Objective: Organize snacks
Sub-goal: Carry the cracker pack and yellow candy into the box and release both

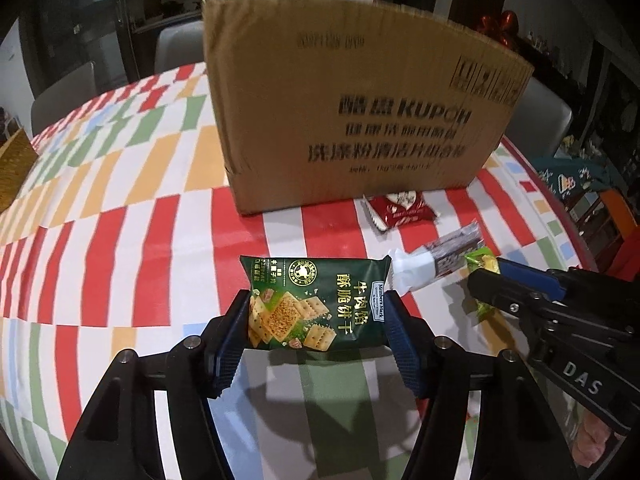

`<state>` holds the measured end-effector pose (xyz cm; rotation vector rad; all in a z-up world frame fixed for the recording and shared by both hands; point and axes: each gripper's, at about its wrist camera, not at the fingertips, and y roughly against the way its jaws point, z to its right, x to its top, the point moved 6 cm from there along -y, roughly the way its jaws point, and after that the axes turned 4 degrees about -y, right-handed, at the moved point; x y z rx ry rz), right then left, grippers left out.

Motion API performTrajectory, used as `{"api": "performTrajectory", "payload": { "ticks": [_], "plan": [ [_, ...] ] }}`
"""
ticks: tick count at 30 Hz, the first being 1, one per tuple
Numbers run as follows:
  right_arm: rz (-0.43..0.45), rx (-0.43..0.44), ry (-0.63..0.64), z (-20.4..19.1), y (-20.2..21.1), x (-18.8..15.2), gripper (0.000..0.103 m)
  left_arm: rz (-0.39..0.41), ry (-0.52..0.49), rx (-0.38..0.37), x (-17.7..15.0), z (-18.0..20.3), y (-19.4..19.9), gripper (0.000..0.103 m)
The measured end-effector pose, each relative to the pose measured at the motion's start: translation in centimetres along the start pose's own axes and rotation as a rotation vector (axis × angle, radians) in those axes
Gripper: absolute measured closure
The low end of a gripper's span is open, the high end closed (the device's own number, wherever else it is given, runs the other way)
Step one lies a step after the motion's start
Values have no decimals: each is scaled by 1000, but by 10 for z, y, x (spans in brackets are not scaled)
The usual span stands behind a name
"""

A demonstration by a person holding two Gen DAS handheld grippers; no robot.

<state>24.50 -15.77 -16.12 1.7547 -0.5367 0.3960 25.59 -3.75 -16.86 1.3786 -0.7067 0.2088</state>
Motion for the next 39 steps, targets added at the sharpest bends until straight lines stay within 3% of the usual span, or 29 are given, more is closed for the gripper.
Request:
{"api": "performTrajectory", "payload": {
  "ticks": [21, 39],
  "plan": [
    [206, 42, 56, -13, 82, 57, 82, 251, -20, 33, 61, 8, 106, 39],
    [324, 39, 105, -22, 120, 121, 82, 343, -36, 57, 128, 6, 134, 39]
  ]
}}
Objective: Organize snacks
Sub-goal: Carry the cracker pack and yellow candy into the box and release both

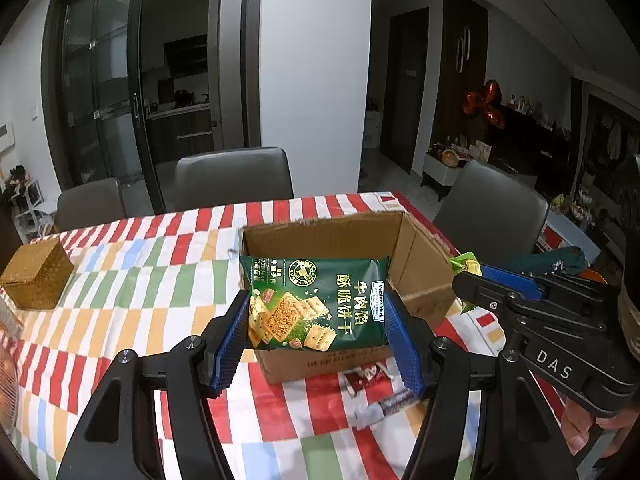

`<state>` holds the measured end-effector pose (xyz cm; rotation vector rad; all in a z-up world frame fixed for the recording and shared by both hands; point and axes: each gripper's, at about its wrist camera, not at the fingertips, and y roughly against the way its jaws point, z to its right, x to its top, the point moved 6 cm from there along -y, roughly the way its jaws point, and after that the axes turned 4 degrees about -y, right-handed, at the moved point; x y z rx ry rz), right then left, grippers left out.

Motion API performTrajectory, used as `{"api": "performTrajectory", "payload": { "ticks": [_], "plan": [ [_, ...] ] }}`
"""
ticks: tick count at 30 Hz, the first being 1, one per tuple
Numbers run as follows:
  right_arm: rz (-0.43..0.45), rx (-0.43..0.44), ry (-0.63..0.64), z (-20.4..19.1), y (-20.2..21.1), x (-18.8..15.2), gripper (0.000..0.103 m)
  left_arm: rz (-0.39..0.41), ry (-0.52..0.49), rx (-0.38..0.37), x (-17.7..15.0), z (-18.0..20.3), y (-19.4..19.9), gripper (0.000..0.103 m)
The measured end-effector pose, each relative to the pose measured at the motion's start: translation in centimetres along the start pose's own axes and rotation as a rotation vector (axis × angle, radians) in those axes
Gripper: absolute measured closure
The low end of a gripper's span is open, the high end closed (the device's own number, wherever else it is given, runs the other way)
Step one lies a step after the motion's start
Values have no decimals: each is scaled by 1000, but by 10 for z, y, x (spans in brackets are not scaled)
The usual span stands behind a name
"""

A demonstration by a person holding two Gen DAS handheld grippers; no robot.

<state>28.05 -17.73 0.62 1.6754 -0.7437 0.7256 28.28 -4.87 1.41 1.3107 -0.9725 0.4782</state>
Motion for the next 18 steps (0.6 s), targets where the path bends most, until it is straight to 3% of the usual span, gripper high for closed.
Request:
{"api": "performTrajectory", "payload": {
  "ticks": [9, 18],
  "plan": [
    [-6, 6, 4, 8, -20, 33, 82, -3, -23, 10, 33, -7, -23, 39],
    [-28, -14, 26, 15, -47, 56, 82, -56, -14, 10, 52, -15, -62, 38]
  ]
}}
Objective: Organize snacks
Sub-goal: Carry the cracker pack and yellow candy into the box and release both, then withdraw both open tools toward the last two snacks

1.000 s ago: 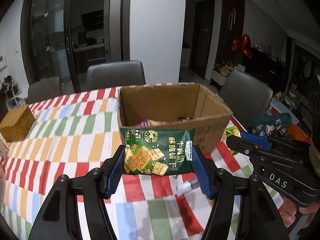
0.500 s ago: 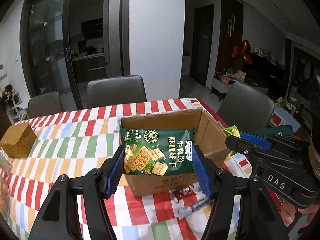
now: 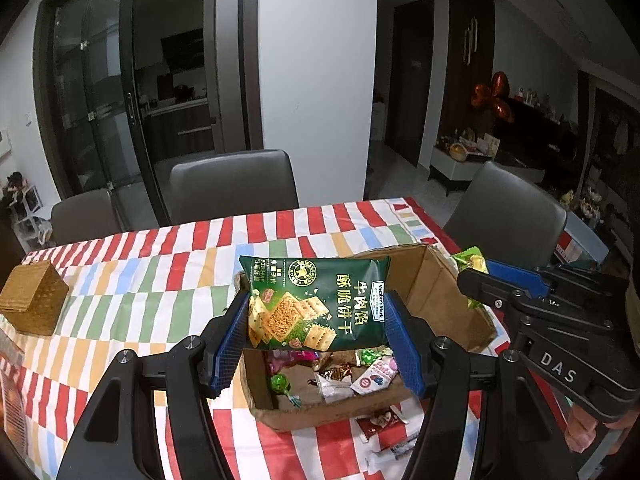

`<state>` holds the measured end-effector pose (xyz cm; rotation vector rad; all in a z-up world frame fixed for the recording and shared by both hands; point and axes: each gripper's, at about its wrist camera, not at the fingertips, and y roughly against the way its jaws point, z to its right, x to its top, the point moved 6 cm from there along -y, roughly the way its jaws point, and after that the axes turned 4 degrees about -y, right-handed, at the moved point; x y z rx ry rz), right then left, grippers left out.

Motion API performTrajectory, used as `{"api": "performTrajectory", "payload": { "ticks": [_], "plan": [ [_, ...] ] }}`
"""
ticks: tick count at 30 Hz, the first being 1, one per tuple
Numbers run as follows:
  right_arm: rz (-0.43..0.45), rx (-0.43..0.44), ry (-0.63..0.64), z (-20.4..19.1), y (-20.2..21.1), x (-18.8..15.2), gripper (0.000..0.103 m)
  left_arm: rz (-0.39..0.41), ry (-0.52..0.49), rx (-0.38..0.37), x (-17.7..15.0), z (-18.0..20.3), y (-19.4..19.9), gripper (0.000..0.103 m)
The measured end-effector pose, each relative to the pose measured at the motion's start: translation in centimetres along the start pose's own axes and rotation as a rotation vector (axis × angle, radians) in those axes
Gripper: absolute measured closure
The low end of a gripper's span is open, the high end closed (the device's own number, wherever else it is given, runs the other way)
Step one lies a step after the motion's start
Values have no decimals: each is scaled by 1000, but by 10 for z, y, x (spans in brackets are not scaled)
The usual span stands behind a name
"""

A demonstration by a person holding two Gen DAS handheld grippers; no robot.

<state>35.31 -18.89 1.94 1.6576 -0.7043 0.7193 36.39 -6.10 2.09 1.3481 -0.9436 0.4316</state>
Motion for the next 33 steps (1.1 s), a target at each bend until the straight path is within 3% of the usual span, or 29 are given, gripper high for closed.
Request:
{"api": "performTrajectory", "payload": {
  "ticks": [4, 5, 7, 9, 23, 33],
  "plan": [
    [-13, -2, 0, 2, -8, 5, 82, -35, -20, 7, 2, 4, -13, 33],
    [-15, -5, 1, 3, -10, 5, 81, -46, -30, 25, 2, 4, -15, 27],
    [-22, -32, -9, 7, -13, 5, 64, -44, -43, 52, 2, 3, -16, 19],
    [-18, -40, -22, 11, -12, 5, 59, -38, -54, 73, 0, 1, -13, 17],
    [-20, -42, 24, 12, 16, -42, 59, 13, -113, 64, -45, 28, 33, 15],
    [-109, -31, 134, 5, 15, -93, 59, -56, -58, 78, -104, 35, 38, 15]
  ]
}}
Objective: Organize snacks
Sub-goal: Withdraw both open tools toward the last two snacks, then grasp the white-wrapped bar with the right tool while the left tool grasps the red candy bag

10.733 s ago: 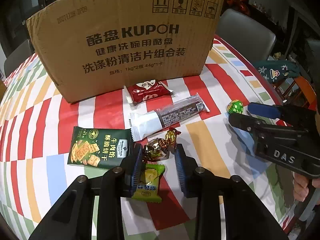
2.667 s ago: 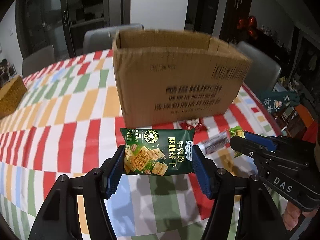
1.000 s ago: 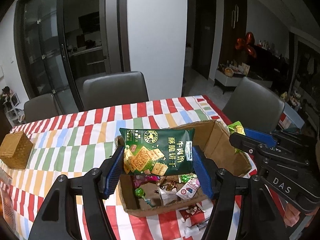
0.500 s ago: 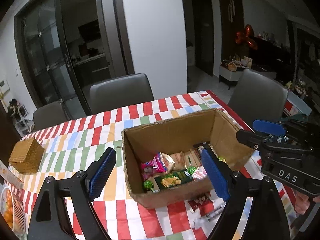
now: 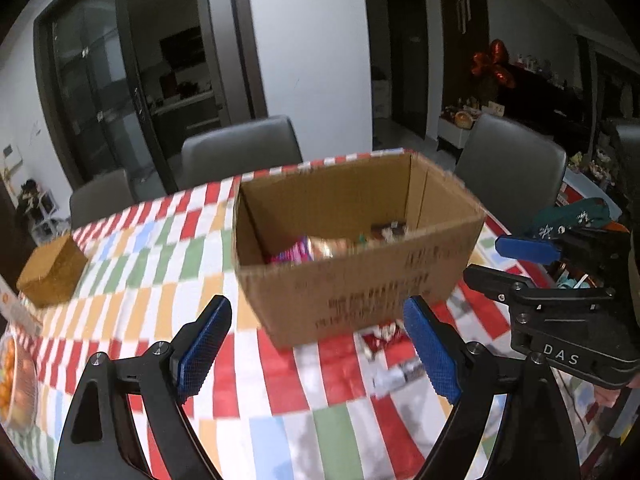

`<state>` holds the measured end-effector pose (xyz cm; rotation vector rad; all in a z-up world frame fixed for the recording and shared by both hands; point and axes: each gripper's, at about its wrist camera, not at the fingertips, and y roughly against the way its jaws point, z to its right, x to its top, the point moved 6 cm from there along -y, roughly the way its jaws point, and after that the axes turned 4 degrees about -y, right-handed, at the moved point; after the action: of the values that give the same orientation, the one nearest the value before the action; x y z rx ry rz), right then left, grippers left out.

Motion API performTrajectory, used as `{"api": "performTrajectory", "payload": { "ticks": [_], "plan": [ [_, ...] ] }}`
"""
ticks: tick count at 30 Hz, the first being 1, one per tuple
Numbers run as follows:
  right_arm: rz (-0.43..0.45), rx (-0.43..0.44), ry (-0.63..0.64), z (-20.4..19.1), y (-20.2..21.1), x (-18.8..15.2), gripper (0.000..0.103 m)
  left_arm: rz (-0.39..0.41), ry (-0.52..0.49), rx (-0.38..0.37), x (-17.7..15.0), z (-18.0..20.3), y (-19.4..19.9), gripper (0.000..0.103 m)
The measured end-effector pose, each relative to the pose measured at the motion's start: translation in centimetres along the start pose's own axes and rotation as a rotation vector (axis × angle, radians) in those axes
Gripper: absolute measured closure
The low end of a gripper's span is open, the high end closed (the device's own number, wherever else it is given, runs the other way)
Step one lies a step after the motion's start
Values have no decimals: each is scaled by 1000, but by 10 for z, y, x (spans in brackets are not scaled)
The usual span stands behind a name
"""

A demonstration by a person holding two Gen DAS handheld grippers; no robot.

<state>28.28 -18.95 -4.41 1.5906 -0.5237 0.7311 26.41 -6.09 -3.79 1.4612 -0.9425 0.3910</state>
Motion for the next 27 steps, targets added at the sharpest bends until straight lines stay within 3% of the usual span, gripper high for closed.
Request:
{"api": "performTrajectory", "payload": {
  "ticks": [14, 22, 27],
  "plan": [
    [-178, 14, 210, -24, -36, -64, 59, -175, 40, -38, -81, 20, -31, 15],
    [-330, 39, 410, -44, -73, -92, 59, -243, 27, -35, -99, 21, -49, 15],
    [-370, 36, 527, -55, -92, -97, 59, -260, 35, -32, -103, 17, -56, 15]
  ]
}}
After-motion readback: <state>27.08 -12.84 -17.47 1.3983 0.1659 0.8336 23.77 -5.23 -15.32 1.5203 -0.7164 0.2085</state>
